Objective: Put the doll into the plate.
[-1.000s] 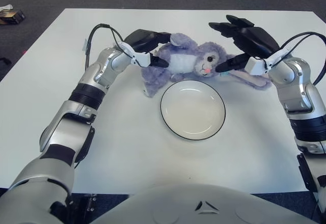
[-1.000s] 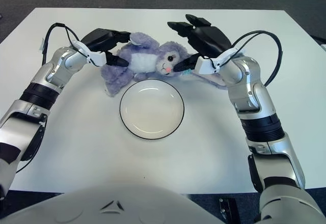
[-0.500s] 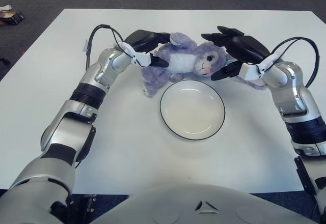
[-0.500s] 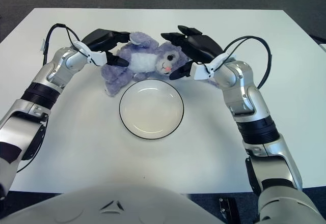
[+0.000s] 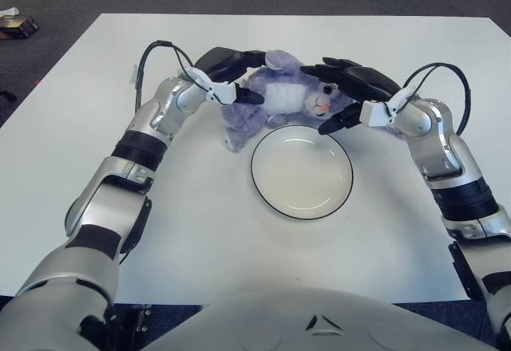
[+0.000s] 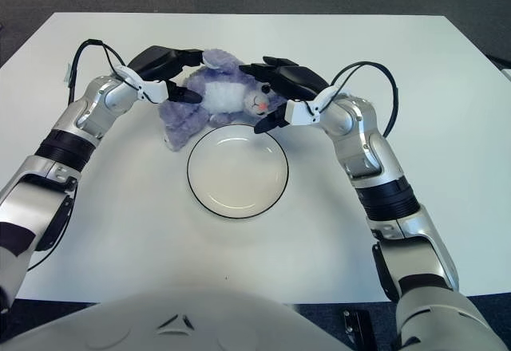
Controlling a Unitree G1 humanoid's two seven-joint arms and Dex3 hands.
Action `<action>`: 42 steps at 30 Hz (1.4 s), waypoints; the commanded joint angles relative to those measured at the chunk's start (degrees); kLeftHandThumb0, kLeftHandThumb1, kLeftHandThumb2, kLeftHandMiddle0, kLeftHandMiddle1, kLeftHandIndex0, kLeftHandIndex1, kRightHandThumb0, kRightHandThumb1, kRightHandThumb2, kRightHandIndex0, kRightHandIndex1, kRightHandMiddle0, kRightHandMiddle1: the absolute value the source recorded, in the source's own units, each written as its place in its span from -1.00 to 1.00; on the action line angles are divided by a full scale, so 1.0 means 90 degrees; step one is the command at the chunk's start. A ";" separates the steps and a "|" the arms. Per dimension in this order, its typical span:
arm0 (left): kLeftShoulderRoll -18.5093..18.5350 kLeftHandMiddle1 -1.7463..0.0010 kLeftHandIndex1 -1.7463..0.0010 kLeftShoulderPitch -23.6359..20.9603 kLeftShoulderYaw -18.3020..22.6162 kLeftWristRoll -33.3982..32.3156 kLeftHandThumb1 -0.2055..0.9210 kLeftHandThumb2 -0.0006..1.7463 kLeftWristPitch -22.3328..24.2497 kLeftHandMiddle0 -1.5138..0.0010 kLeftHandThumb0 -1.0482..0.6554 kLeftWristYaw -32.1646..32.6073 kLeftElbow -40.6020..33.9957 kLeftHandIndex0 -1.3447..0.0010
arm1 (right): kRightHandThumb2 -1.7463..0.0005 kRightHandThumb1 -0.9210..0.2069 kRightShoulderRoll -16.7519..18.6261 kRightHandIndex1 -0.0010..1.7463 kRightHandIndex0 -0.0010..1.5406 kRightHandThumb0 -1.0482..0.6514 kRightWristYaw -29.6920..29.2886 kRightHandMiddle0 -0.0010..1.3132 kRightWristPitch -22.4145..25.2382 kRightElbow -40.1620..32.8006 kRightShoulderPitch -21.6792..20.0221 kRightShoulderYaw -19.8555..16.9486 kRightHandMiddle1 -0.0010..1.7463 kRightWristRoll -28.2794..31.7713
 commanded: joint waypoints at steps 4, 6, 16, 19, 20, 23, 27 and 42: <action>-0.0034 0.93 0.35 -0.0047 -0.0080 0.0054 1.00 -0.84 0.0081 0.06 -0.17 0.0053 -0.0028 0.28 | 0.99 -0.90 0.0084 -1.00 -1.00 -0.56 -0.0058 -0.76 -0.0017 0.0276 -0.0225 0.0082 -1.00 -0.0075; -0.0047 0.64 0.21 -0.0026 -0.0059 0.0011 1.00 -0.85 0.0100 0.17 -0.13 0.0041 -0.0049 0.34 | 0.99 -0.90 0.0143 -1.00 -1.00 -0.56 -0.0123 -0.75 -0.0003 0.0404 -0.0310 0.0105 -0.99 -0.0115; -0.0184 -0.57 -0.90 0.0190 0.0008 0.0104 1.00 -0.55 0.1086 0.53 0.15 0.0011 -0.0638 0.72 | 0.99 -0.93 0.0412 -0.99 -0.96 -0.57 -0.0659 -0.56 0.0027 0.0716 -0.0488 0.0038 -0.93 -0.0246; -0.0171 -0.59 -0.97 0.0230 -0.0012 0.0100 1.00 -0.53 0.1212 0.51 0.20 -0.0011 -0.0767 0.76 | 0.99 -0.94 0.0438 -0.99 -0.95 -0.58 -0.0733 -0.53 0.0023 0.0753 -0.0507 0.0030 -0.93 -0.0246; -0.0168 -0.60 -0.98 0.0238 -0.0018 0.0098 1.00 -0.52 0.1240 0.51 0.21 -0.0016 -0.0793 0.77 | 0.99 -0.94 0.0440 -0.99 -0.94 -0.58 -0.0743 -0.52 0.0021 0.0759 -0.0509 0.0031 -0.93 -0.0246; -0.0159 -0.65 -0.99 0.0286 -0.0018 0.0122 1.00 -0.50 0.1357 0.53 0.22 -0.0014 -0.0941 0.80 | 0.99 -0.94 0.0468 -0.99 -0.93 -0.58 -0.0801 -0.51 0.0019 0.0874 -0.0582 0.0037 -0.94 -0.0249; -0.0182 -0.74 -1.00 0.0361 -0.0006 0.0186 1.00 -0.46 0.1528 0.58 0.23 0.0079 -0.1113 0.85 | 1.00 -0.94 0.0512 -0.99 -0.93 -0.59 -0.0871 -0.51 0.0061 0.1009 -0.0669 0.0049 -0.94 -0.0271; -0.0398 -0.91 -1.00 0.0765 0.0069 0.0386 1.00 -0.39 0.2460 0.66 0.23 0.0269 -0.2001 0.97 | 1.00 -0.91 0.0803 -0.99 -0.92 -0.48 -0.1467 -0.46 0.0481 0.1925 -0.1152 0.0287 -0.95 -0.0778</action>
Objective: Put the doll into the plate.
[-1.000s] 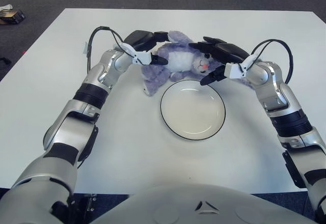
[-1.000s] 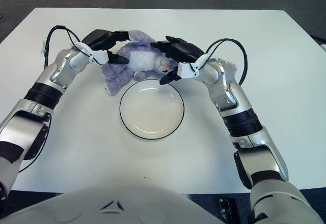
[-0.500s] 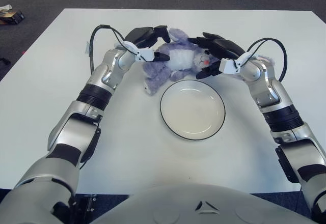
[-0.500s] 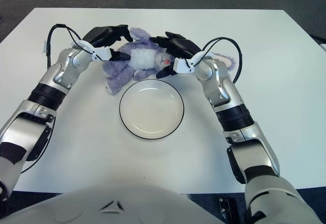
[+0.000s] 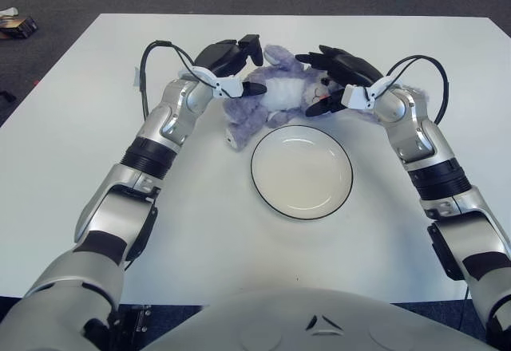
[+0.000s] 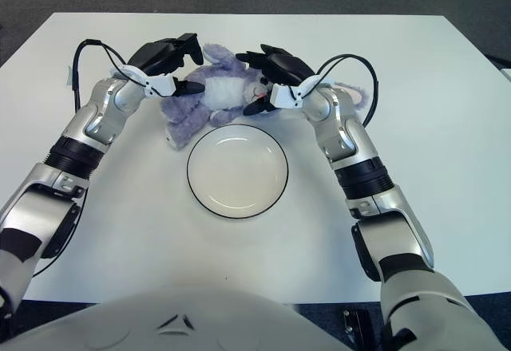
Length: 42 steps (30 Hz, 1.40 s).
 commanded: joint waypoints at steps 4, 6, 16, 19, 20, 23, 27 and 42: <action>0.0002 -0.91 -1.00 0.0166 -0.0001 0.0158 1.00 -0.38 0.0237 0.66 0.23 0.0075 -0.0296 0.98 | 1.00 -0.90 0.0123 -0.99 -0.91 -0.45 -0.0355 -0.44 0.0107 0.0441 -0.0251 0.0137 -0.95 -0.0267; -0.0005 -0.91 -1.00 0.0185 -0.0008 0.0189 1.00 -0.39 0.0286 0.65 0.23 0.0072 -0.0356 0.99 | 1.00 -0.90 0.0157 -0.99 -0.90 -0.42 -0.0426 -0.41 0.0136 0.0606 -0.0308 0.0179 -0.94 -0.0322; -0.0007 -0.91 -1.00 0.0216 -0.0028 0.0224 1.00 -0.39 0.0412 0.65 0.23 0.0033 -0.0525 0.99 | 1.00 -0.90 0.0185 -0.99 -0.87 -0.38 -0.0487 -0.36 0.0254 0.1015 -0.0366 0.0321 -0.95 -0.0414; -0.0012 -0.91 -1.00 0.0220 -0.0035 0.0230 1.00 -0.38 0.0438 0.65 0.23 0.0029 -0.0555 0.99 | 1.00 -0.90 0.0166 -0.99 -0.86 -0.37 -0.0474 -0.36 0.0272 0.1040 -0.0376 0.0343 -0.95 -0.0408; -0.0012 -0.91 -1.00 0.0221 -0.0038 0.0230 1.00 -0.38 0.0443 0.65 0.23 0.0029 -0.0559 0.99 | 1.00 -0.90 0.0164 -0.99 -0.86 -0.37 -0.0477 -0.36 0.0273 0.1044 -0.0378 0.0347 -0.95 -0.0405; -0.0021 -0.91 -1.00 0.0224 -0.0046 0.0237 1.00 -0.38 0.0479 0.65 0.23 0.0028 -0.0601 0.99 | 1.00 -0.90 0.0178 -0.99 -0.85 -0.36 -0.0401 -0.35 0.0333 0.1207 -0.0405 0.0382 -0.96 -0.0382; -0.0030 -0.93 -1.00 0.0221 -0.0051 0.0231 1.00 -0.38 0.0504 0.66 0.23 0.0023 -0.0631 1.00 | 1.00 -0.90 0.0194 -0.99 -0.84 -0.35 -0.0312 -0.35 0.0393 0.1374 -0.0460 0.0421 -0.96 -0.0351; -0.0063 -0.95 -1.00 0.0218 0.0045 0.0101 1.00 -0.37 0.0487 0.69 0.23 0.0063 -0.0707 1.00 | 0.99 -0.93 0.0155 -0.95 -0.66 -0.37 0.0087 -0.36 0.0459 0.2072 -0.0751 0.0748 -0.99 -0.0396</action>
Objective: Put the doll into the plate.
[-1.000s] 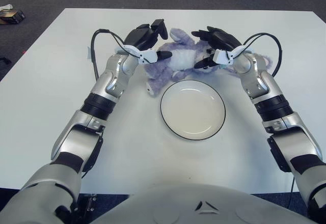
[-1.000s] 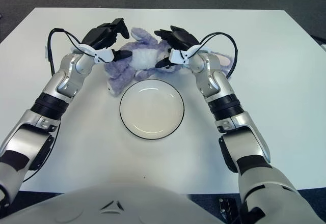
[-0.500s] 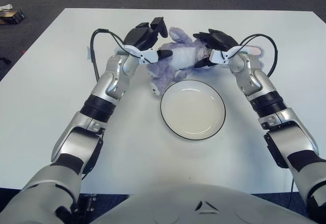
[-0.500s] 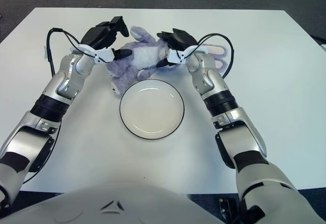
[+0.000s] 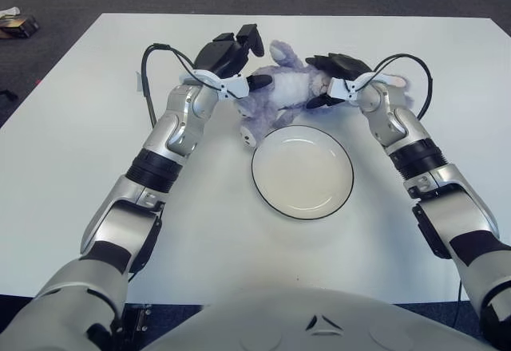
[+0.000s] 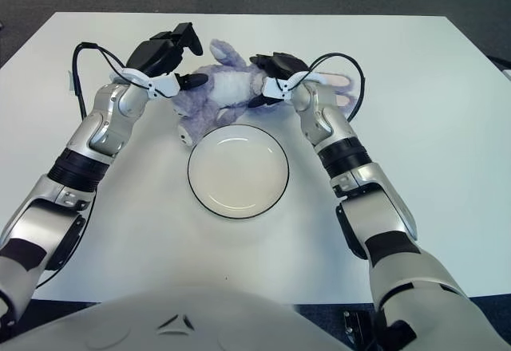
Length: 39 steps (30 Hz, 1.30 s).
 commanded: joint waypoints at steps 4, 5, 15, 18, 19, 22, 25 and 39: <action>-0.0018 -0.95 -1.00 0.0053 0.0077 -0.0044 1.00 -0.37 0.0021 0.69 0.23 0.0048 -0.0023 1.00 | 1.00 -0.92 -0.0180 -0.91 -0.37 -0.36 0.0209 -0.26 -0.0248 0.0473 -0.0021 0.0339 -0.95 -0.0181; -0.0021 -0.95 -1.00 0.0048 0.0083 -0.0051 1.00 -0.37 0.0018 0.69 0.23 0.0051 -0.0014 1.00 | 1.00 -0.91 -0.0200 -0.90 -0.34 -0.36 0.0188 -0.24 -0.0285 0.0515 -0.0031 0.0371 -0.95 -0.0203; -0.0039 -0.95 -1.00 0.0021 0.0118 -0.0084 1.00 -0.37 0.0012 0.69 0.23 0.0043 0.0026 0.99 | 0.71 -0.84 -0.0288 0.48 -0.43 -0.06 -0.0179 -0.03 -0.0374 0.0673 -0.0084 0.0611 0.30 -0.0529; -0.0041 -0.94 -1.00 0.0016 0.0127 -0.0093 1.00 -0.37 0.0006 0.69 0.23 0.0038 0.0036 0.99 | 0.13 -0.42 -0.0258 0.77 -0.41 0.11 -0.0640 -0.15 -0.0487 0.0786 -0.0012 0.0616 0.61 -0.0591; -0.0041 -0.94 -1.00 0.0014 0.0129 -0.0095 1.00 -0.37 0.0004 0.68 0.23 0.0037 0.0039 0.98 | -0.09 -0.25 -0.0243 0.84 -0.38 0.16 -0.0739 -0.21 -0.0512 0.0823 0.0003 0.0606 0.75 -0.0591; -0.0039 -0.94 -1.00 0.0012 0.0137 -0.0105 1.00 -0.37 -0.0012 0.68 0.23 0.0042 0.0054 0.98 | -0.36 -0.05 -0.0168 0.93 -0.33 0.21 -0.1106 -0.28 -0.0603 0.0902 0.0085 0.0427 0.92 -0.0397; -0.0037 -0.93 -1.00 0.0003 0.0150 -0.0121 1.00 -0.38 -0.0038 0.68 0.23 0.0049 0.0080 0.98 | -0.50 0.08 -0.0125 0.98 -0.25 0.23 -0.1305 -0.32 -0.0668 0.0884 0.0157 0.0247 0.97 -0.0202; -0.0015 -0.91 -1.00 -0.0008 0.0180 -0.0221 1.00 -0.39 -0.0102 0.67 0.23 0.0076 0.0129 0.97 | -0.50 0.04 -0.0230 0.99 -0.25 0.24 -0.1134 -0.41 -0.0717 0.0593 0.0246 0.0069 1.00 -0.0060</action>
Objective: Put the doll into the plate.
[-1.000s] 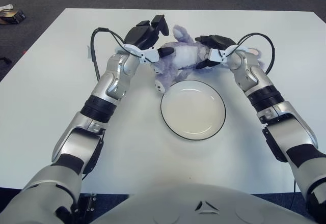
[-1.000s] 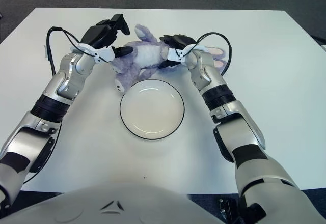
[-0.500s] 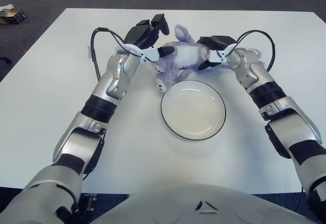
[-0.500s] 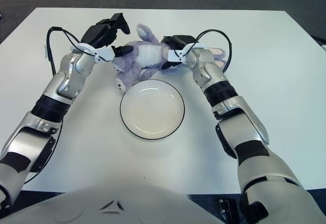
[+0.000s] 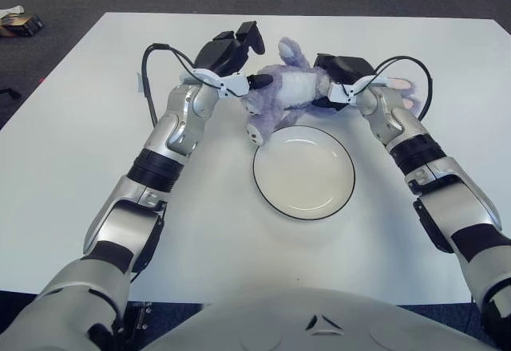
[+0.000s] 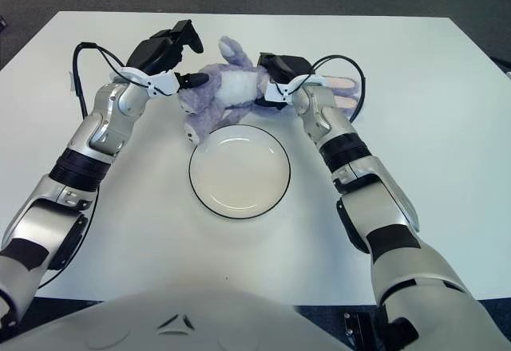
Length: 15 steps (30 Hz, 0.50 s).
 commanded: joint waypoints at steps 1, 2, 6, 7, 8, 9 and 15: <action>0.0063 -0.91 -1.00 -0.0007 0.0076 -0.0026 1.00 -0.39 -0.0060 0.67 0.23 0.0067 0.0079 0.96 | -0.49 0.04 -0.0118 0.99 -0.25 0.24 0.0122 -0.41 0.0004 -0.0008 0.0207 -0.0070 1.00 0.0085; 0.0064 -0.91 -1.00 -0.0006 0.0078 -0.0032 1.00 -0.39 -0.0065 0.67 0.23 0.0069 0.0082 0.96 | -0.49 0.04 -0.0123 0.98 -0.25 0.24 0.0125 -0.41 -0.0001 -0.0009 0.0209 -0.0075 1.00 0.0087; 0.0054 -0.89 -1.00 0.0029 0.0140 -0.0143 1.00 -0.39 -0.0141 0.66 0.23 0.0109 0.0080 0.96 | -0.48 0.03 -0.0196 0.97 -0.24 0.24 0.0145 -0.42 -0.0063 -0.0020 0.0225 -0.0134 1.00 0.0134; 0.0054 -0.89 -1.00 0.0044 0.0164 -0.0182 1.00 -0.39 -0.0172 0.66 0.23 0.0122 0.0079 0.95 | -0.48 0.03 -0.0210 0.97 -0.24 0.24 0.0147 -0.42 -0.0077 -0.0016 0.0223 -0.0148 1.00 0.0148; 0.0055 -0.88 -1.00 0.0053 0.0178 -0.0203 1.00 -0.40 -0.0193 0.65 0.23 0.0129 0.0080 0.95 | -0.47 0.03 -0.0216 0.96 -0.24 0.24 0.0147 -0.42 -0.0083 -0.0012 0.0220 -0.0153 1.00 0.0157; 0.0058 -0.87 -1.00 0.0070 0.0205 -0.0235 1.00 -0.40 -0.0216 0.65 0.23 0.0132 0.0067 0.95 | -0.47 0.02 -0.0229 0.96 -0.23 0.24 0.0144 -0.42 -0.0092 -0.0017 0.0219 -0.0168 1.00 0.0175; 0.0073 -0.81 -1.00 0.0170 0.0352 -0.0401 1.00 -0.43 -0.0309 0.61 0.23 0.0122 -0.0049 0.92 | -0.46 0.02 -0.0276 0.94 -0.22 0.24 0.0065 -0.43 -0.0147 -0.0083 0.0233 -0.0297 1.00 0.0258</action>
